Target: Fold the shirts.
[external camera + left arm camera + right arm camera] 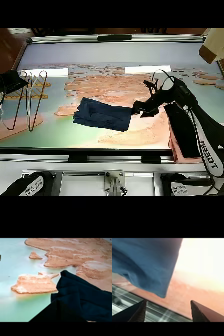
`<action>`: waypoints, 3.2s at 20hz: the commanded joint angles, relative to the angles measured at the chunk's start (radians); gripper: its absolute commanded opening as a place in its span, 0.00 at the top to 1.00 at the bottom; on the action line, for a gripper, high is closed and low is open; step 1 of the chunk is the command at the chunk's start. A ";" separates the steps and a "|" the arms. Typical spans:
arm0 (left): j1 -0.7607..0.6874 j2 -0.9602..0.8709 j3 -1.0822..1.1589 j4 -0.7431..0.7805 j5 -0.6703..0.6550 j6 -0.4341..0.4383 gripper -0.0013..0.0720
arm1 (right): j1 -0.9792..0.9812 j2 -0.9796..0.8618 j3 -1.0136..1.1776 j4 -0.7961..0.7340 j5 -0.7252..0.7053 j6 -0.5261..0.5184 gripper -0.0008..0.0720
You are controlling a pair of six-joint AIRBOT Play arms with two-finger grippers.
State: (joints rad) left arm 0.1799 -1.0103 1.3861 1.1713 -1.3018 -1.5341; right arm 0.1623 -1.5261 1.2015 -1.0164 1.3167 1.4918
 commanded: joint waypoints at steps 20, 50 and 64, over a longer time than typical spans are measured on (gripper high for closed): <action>0.000 0.000 0.000 0.000 0.001 -0.004 0.94 | -0.120 0.187 0.231 0.271 -0.087 -0.297 0.90; 0.000 0.001 0.000 -0.010 0.010 0.023 0.94 | -0.611 0.378 0.161 -0.616 0.548 0.098 0.90; 0.000 0.000 0.000 -0.068 0.010 0.060 0.94 | -0.611 0.497 -0.365 -0.632 0.346 0.250 0.23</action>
State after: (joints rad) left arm 0.1799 -1.0100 1.3861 1.1049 -1.2922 -1.4769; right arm -0.4484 -1.0332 0.8688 -1.6302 1.6966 1.7432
